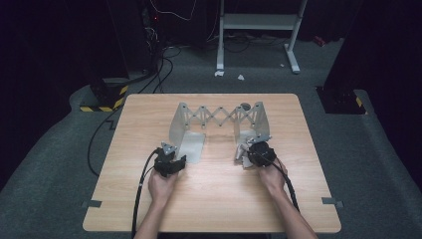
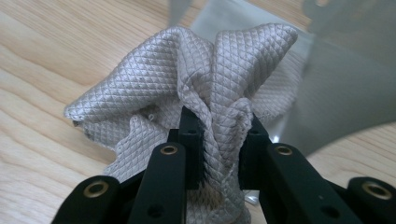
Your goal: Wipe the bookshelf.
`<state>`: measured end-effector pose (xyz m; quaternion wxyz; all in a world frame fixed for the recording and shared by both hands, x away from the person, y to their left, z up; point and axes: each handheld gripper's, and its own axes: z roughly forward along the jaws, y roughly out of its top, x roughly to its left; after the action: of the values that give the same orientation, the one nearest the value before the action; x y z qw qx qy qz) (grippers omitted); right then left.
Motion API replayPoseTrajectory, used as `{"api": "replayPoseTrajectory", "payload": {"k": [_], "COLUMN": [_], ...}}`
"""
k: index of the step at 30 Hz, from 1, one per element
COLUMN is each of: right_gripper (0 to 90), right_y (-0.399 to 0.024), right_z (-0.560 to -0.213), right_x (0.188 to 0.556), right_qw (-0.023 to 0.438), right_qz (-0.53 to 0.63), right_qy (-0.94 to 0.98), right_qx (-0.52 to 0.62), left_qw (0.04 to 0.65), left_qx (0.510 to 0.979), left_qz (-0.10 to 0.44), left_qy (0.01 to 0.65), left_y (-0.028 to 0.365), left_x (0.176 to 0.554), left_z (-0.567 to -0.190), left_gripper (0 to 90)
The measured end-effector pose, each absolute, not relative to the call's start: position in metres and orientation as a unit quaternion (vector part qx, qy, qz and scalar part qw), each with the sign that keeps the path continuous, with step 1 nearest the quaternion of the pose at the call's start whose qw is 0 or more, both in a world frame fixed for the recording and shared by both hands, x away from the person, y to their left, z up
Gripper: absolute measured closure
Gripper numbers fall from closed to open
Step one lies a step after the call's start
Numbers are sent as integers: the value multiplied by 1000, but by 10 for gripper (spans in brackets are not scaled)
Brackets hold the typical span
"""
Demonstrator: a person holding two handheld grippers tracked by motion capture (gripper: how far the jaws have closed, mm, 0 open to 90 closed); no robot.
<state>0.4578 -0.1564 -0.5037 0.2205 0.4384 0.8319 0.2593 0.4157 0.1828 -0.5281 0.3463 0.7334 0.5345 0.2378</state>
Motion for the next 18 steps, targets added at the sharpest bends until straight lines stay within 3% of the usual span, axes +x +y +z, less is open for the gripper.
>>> {"api": "replayPoseTrajectory", "payload": {"k": [18], "right_gripper": [768], "right_y": [-179], "right_z": [-505], "right_x": [454], "right_qw": [235], "right_qz": [252], "right_qy": [819], "right_qx": [458], "left_qw": [347], "left_qx": [732], "left_qz": [238], "left_qy": [535], "left_y": [183], "left_x": [415], "left_z": [-528], "left_gripper": [483]}}
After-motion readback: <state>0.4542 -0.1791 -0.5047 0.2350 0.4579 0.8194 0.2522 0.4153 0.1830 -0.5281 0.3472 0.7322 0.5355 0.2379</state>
